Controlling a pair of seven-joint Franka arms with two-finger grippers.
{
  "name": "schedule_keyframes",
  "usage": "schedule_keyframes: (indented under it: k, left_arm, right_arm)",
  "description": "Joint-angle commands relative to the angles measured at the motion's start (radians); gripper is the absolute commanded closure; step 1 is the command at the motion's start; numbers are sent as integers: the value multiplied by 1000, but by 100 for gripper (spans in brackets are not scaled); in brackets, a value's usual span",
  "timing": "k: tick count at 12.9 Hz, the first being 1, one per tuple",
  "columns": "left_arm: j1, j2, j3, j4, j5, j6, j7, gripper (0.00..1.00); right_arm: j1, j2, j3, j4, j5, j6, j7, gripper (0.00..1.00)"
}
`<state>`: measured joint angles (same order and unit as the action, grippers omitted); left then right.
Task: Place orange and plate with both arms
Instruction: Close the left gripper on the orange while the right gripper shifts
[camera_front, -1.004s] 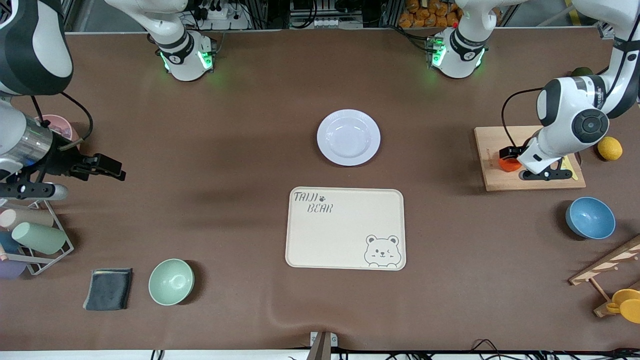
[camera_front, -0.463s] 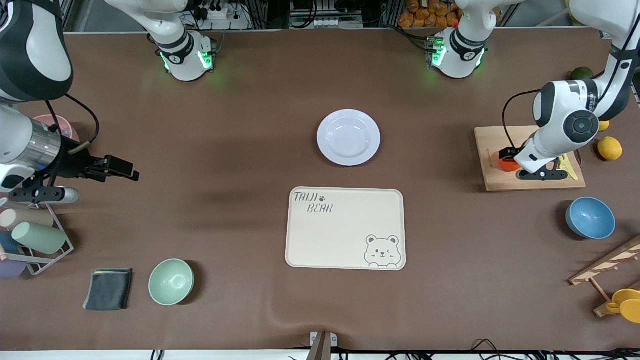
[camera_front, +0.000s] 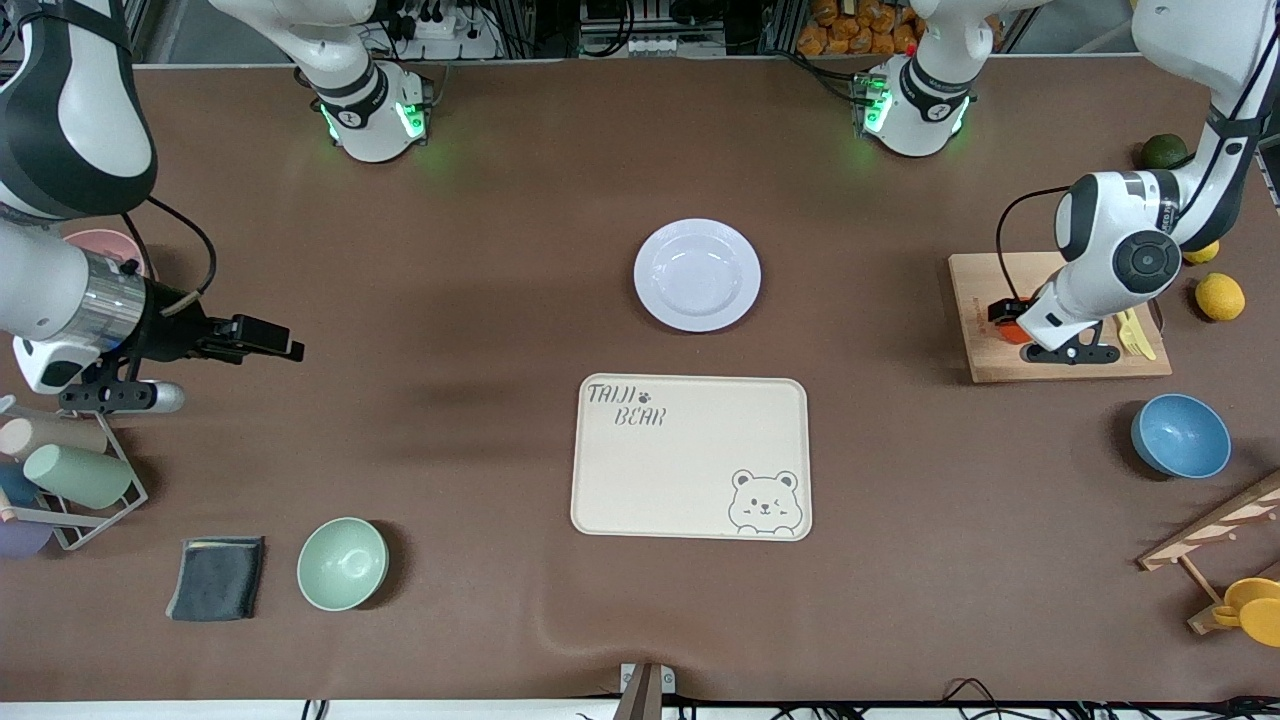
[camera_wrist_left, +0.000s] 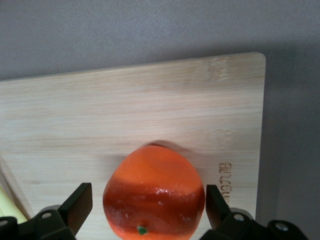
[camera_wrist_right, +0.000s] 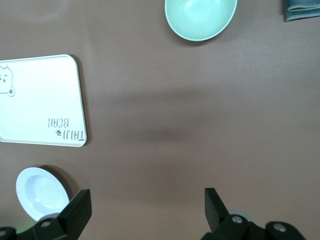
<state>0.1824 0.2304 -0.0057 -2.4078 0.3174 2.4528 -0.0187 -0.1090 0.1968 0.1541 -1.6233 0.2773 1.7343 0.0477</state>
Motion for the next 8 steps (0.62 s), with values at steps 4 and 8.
schedule_keyframes:
  k: [4,8]
  left_arm:
    - [34,24,-7,-19,26,25,2,17]
    - [31,0,-10,-16,26,22,2,76]
  right_arm:
    - [11,4,1,-7,26,5,3,0]
    - [17,9,1,-17,51,4,3,0]
